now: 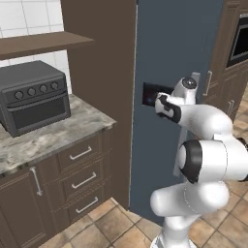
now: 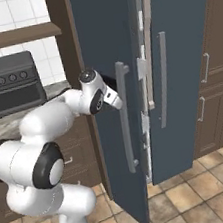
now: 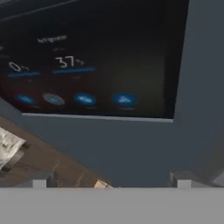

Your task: Take the limes from the highest rack and move them to the second highest rack where the broccoli and lime are located, to maximize freezer space. Close the freezer door after rearranging.

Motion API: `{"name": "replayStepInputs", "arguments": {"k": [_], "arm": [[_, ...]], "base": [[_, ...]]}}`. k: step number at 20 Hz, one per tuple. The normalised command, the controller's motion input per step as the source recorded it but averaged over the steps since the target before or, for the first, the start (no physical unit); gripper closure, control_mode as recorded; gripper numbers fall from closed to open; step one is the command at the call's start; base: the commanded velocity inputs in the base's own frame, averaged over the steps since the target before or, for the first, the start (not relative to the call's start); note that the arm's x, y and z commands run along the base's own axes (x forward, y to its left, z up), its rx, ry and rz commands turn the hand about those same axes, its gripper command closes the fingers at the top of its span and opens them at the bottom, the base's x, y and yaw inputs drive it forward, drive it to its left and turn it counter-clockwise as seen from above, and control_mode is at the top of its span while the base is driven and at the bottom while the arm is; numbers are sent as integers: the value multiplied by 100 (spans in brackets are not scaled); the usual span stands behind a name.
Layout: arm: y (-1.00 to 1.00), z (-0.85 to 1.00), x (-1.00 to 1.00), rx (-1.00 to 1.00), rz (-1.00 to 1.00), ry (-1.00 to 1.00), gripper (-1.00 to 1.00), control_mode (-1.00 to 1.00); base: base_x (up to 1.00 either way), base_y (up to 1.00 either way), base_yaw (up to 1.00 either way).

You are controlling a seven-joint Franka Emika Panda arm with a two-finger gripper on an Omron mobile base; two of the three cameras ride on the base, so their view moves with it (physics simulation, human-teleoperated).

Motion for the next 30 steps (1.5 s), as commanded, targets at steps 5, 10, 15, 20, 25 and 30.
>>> {"name": "replayStepInputs", "arguments": {"k": [5,10,15,20,25,30], "arm": [[-67,0,100,27,7,0,-100,-100],[-30,0,100,30,13,0,-100,-100],[1,-3,77,17,16,0,-100,-100],[28,-12,49,3,4,0,-100,-100],[56,-26,12,0,0,0,-100,-100],[68,-26,5,0,0,0,-100,-100]], "base": [[0,0,0],[0,0,0],[0,0,0],[0,0,0],[0,0,0],[0,0,0]]}}
